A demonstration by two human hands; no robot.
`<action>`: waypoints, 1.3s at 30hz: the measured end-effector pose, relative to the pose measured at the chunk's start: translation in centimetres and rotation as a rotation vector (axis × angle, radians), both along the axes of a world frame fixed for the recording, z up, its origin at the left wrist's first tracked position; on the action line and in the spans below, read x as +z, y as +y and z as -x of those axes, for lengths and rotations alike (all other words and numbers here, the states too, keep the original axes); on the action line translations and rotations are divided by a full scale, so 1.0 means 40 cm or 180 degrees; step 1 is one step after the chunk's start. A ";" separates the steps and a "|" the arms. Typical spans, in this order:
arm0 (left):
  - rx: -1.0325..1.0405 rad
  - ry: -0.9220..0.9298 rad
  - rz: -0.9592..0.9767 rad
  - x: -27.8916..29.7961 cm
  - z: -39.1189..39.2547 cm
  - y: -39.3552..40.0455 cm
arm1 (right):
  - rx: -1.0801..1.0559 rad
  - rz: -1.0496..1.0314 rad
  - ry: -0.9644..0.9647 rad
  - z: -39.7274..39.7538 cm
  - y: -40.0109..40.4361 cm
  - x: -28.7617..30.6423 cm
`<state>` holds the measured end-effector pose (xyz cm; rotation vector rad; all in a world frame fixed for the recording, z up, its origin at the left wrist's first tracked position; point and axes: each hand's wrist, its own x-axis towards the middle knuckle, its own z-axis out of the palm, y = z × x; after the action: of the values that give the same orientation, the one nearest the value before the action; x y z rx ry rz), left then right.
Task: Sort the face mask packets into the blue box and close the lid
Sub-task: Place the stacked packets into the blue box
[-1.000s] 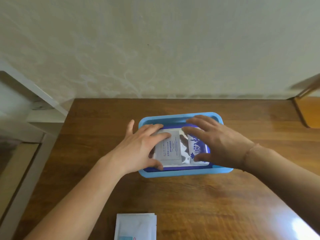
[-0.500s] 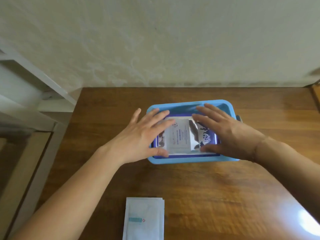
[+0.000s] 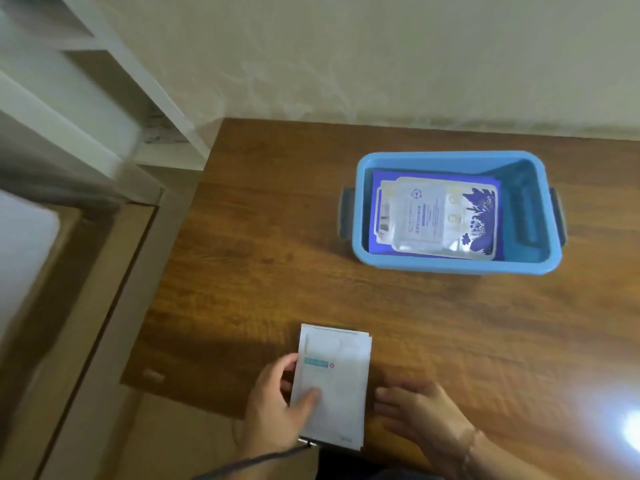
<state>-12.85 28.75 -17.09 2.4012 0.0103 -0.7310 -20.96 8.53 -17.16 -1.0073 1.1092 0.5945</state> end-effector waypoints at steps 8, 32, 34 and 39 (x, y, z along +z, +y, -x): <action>-0.0125 0.0003 0.0211 -0.008 0.013 -0.012 | 0.0712 0.0946 -0.0019 -0.039 0.104 -0.018; 0.0218 0.0335 0.2502 0.131 -0.069 -0.247 | 0.0680 0.1469 -0.2725 -0.045 -0.146 0.045; 0.1230 0.0630 0.2860 0.162 -0.070 -0.275 | -0.0208 0.0830 -0.2716 -0.051 -0.165 0.117; 0.2236 0.0390 0.3473 0.242 -0.045 -0.413 | -0.1746 0.0067 -0.2843 -0.087 -0.134 0.228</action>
<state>-11.04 12.25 -7.42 1.1765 0.3808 -0.3701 -17.46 3.19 -8.03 -0.7945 0.5328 -0.3093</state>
